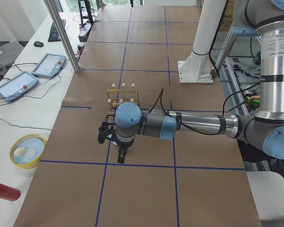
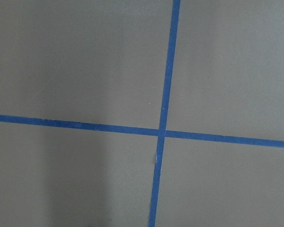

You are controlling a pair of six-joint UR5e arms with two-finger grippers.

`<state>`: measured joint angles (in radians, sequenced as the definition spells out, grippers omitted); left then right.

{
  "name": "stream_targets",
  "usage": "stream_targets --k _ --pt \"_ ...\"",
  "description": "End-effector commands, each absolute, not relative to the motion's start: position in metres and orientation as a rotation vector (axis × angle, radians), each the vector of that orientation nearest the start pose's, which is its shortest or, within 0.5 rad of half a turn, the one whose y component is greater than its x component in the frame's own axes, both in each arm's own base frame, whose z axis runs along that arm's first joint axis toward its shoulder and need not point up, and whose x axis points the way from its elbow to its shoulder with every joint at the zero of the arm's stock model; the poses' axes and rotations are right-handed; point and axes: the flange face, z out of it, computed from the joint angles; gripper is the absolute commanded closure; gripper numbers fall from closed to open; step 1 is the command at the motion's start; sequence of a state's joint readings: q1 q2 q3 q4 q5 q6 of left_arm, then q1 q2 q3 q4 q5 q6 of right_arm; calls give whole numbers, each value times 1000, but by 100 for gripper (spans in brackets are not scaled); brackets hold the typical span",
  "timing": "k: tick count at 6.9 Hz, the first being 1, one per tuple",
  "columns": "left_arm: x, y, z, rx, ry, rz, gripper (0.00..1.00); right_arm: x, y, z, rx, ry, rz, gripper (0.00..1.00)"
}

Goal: Hang cup on cup holder

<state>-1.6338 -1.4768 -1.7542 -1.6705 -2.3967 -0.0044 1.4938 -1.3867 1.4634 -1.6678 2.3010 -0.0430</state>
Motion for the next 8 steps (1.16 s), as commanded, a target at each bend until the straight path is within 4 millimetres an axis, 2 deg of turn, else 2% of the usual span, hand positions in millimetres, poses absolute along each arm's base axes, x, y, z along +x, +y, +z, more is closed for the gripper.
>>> stream_targets --k 1,2,3,4,5,7,8 --pt "-79 -464 587 195 817 -10 0 22 -571 626 -32 -730 -108 0" --pt "-51 -472 575 205 815 -28 0 23 -570 626 -31 -730 -107 0" --pt "-52 -478 568 313 719 -108 0 23 -570 626 -31 -730 -107 0" --pt "-33 -477 564 384 689 -195 0 23 -570 627 -33 -730 -106 0" --pt "-2 -473 565 405 701 -289 0 23 -570 627 -33 -730 -106 0" --pt "56 -467 553 439 736 -406 0 23 -570 626 -31 -730 -107 0" --pt "62 -452 552 492 768 -457 0 23 -570 626 -31 -730 -107 0"
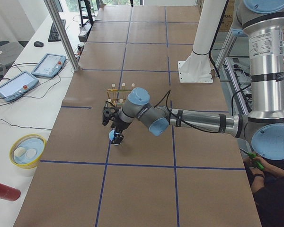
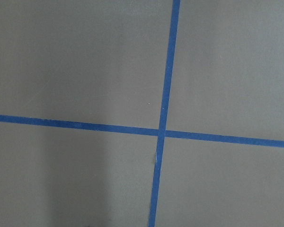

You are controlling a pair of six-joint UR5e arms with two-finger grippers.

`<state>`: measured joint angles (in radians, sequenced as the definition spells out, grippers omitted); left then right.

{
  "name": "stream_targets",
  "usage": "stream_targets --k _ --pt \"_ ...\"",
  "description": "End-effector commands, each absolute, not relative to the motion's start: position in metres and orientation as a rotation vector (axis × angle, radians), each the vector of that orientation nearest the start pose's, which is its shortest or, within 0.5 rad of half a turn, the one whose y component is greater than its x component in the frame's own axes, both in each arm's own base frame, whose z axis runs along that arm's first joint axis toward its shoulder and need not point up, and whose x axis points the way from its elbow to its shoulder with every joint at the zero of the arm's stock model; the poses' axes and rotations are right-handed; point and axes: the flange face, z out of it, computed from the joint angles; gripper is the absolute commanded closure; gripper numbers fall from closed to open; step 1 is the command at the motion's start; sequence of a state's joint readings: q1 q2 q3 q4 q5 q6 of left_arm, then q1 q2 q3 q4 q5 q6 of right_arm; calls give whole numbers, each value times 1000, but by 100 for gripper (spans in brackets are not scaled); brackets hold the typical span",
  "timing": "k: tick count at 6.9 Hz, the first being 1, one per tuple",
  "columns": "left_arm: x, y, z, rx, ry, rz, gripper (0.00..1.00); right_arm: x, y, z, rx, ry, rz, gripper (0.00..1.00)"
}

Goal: Hang cup on cup holder

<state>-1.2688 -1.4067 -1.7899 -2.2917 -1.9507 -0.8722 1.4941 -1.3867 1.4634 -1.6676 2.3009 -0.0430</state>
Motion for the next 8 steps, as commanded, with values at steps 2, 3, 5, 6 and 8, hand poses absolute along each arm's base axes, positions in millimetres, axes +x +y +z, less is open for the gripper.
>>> stream_targets --k 2,3,5,6,8 --pt "89 -430 561 592 759 -546 0 23 -570 627 -33 -730 -106 0" --pt "118 -425 563 597 749 -580 0 23 -570 626 -31 -730 -107 0" --pt "177 -409 564 630 740 -673 0 22 -570 627 -33 -730 -108 0" --pt "199 -401 570 633 736 -704 0 23 -570 626 -31 -730 -107 0" --pt "222 -390 603 676 652 -724 0 23 -570 627 -33 -730 -106 0"
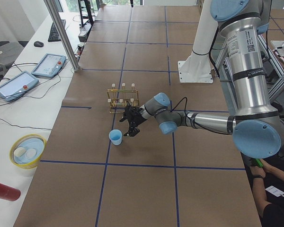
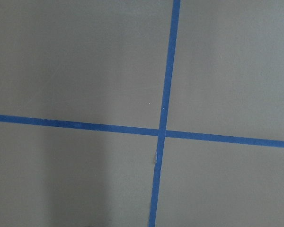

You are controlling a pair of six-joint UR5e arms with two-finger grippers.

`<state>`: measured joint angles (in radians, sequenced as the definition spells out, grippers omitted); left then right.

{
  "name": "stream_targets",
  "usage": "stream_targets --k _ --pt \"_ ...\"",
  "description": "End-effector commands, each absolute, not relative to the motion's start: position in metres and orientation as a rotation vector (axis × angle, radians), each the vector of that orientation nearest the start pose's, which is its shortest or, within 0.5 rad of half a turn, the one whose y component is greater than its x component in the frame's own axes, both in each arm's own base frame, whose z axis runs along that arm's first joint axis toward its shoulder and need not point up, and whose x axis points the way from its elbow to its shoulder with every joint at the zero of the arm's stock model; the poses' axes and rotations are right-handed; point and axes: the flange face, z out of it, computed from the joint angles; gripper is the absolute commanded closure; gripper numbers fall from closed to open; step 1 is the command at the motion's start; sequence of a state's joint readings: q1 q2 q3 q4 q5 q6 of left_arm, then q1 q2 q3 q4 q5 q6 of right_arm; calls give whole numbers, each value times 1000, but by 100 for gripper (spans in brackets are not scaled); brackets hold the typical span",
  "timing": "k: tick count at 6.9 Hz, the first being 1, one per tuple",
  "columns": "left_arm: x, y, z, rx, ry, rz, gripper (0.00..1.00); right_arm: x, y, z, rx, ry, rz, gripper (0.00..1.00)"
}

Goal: Hang cup on cup holder
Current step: 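Lower the left gripper onto the light blue cup and close on its rim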

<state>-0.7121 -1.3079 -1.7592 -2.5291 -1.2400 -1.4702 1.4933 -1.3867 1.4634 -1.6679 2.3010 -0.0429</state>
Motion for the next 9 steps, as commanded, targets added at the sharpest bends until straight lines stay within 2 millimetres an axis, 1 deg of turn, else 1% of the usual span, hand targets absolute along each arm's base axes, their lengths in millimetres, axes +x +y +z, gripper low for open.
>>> stream_targets --k 1,2,4,5,6,7,8,9 --pt "240 -379 625 674 635 -756 0 23 -570 627 -33 -730 -106 0" --pt "244 -380 629 703 618 -767 0 22 -571 626 -32 -730 -108 0" --pt "246 -383 624 778 591 -783 0 23 -570 627 -33 -730 -106 0" --pt "253 -390 623 802 538 -783 0 23 -570 626 -31 -730 -107 0" --pt "272 -394 615 817 514 -766 0 22 -571 626 -32 -730 -108 0" --pt "282 -398 618 827 504 -762 0 23 -570 626 -31 -730 -107 0" --pt "288 -403 625 850 482 -765 0 23 -570 627 -33 -730 -106 0" --pt "291 -403 631 849 472 -758 0 22 -570 627 -33 -730 -108 0"
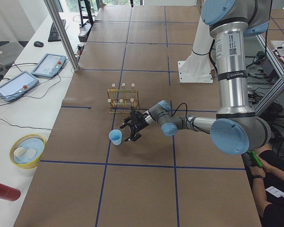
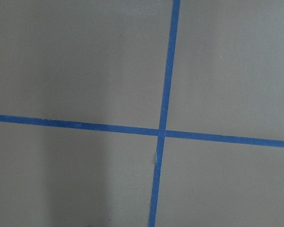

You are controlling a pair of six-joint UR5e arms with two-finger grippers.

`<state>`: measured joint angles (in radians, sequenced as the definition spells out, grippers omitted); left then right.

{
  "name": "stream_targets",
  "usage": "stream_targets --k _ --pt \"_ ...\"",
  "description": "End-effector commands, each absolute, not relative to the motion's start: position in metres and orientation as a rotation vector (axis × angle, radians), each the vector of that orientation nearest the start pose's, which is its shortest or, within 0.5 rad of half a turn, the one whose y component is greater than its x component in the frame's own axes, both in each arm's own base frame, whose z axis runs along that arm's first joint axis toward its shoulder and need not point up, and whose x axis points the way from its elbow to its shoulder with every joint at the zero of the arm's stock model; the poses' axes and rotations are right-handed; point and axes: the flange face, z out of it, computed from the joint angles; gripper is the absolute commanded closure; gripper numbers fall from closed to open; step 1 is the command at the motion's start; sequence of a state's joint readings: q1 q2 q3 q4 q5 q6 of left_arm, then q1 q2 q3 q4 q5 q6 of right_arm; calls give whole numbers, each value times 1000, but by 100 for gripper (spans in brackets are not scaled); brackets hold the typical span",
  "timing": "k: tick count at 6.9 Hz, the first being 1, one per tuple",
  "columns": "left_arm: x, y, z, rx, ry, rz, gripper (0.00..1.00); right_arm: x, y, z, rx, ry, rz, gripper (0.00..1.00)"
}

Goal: Hang cup on cup holder
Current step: 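Lower the left gripper onto the light blue cup and close on its rim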

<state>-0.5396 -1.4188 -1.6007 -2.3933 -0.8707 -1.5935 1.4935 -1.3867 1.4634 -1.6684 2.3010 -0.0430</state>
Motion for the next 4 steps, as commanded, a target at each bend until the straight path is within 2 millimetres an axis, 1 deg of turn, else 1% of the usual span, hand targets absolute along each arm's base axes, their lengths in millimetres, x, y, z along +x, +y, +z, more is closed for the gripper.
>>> stream_targets --k 1,4 --pt "296 -406 633 848 469 -757 0 23 -570 626 -31 -730 -107 0" --pt "304 -414 635 876 454 -764 0 22 -571 626 -32 -730 -108 0"
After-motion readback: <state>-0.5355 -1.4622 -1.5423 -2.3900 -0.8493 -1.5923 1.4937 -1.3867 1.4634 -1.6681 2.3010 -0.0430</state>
